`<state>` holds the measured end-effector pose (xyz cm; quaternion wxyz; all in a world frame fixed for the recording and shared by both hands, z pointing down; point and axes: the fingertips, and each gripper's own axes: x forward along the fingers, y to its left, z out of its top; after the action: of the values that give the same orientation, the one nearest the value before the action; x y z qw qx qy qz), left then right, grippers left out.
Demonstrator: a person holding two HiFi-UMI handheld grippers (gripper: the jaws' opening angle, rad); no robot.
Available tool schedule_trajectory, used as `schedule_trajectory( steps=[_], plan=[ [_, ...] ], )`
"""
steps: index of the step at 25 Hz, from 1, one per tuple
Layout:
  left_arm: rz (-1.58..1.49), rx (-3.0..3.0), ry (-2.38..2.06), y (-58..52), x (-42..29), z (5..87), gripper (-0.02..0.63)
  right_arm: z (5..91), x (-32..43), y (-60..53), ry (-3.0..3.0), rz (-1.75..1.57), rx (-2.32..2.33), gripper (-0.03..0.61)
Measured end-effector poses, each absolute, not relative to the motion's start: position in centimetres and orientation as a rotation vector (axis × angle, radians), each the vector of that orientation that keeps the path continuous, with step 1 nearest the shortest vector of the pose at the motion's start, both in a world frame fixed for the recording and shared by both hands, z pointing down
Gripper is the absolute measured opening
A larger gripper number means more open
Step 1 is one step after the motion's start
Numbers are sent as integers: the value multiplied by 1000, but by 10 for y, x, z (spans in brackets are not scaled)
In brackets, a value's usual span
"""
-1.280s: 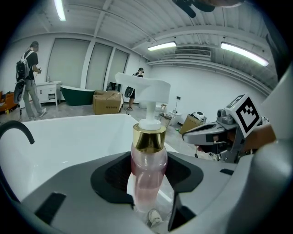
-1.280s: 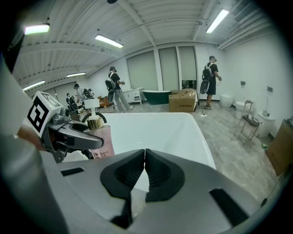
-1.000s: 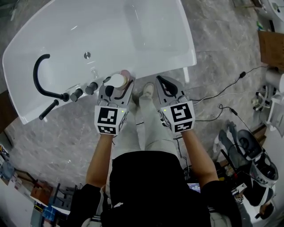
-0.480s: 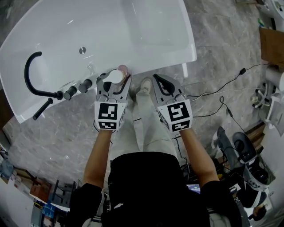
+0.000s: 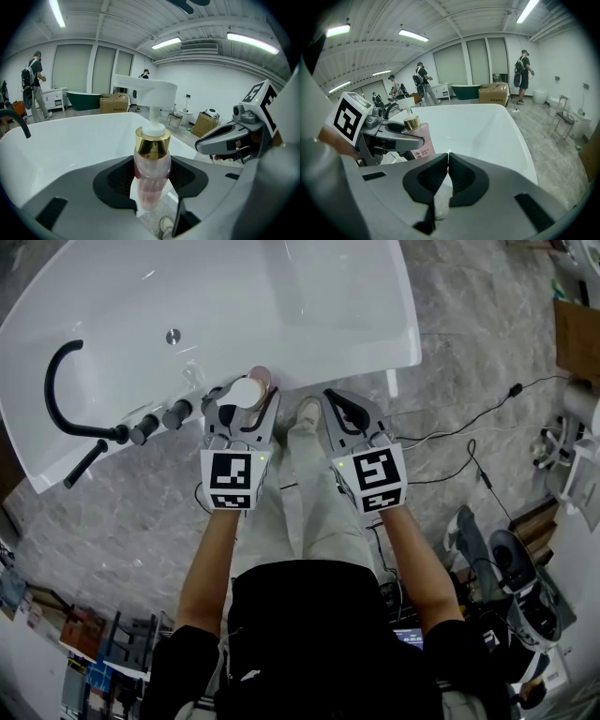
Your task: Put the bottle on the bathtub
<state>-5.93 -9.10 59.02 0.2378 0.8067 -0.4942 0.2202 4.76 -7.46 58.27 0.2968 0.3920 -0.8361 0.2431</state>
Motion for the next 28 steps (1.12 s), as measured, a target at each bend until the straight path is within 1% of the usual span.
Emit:
schedule_trajectory(
  steps=[28],
  plan=[
    [591, 2304, -1350, -78, -57, 591, 229, 595, 39, -64, -2206, 656, 1049, 23]
  ],
)
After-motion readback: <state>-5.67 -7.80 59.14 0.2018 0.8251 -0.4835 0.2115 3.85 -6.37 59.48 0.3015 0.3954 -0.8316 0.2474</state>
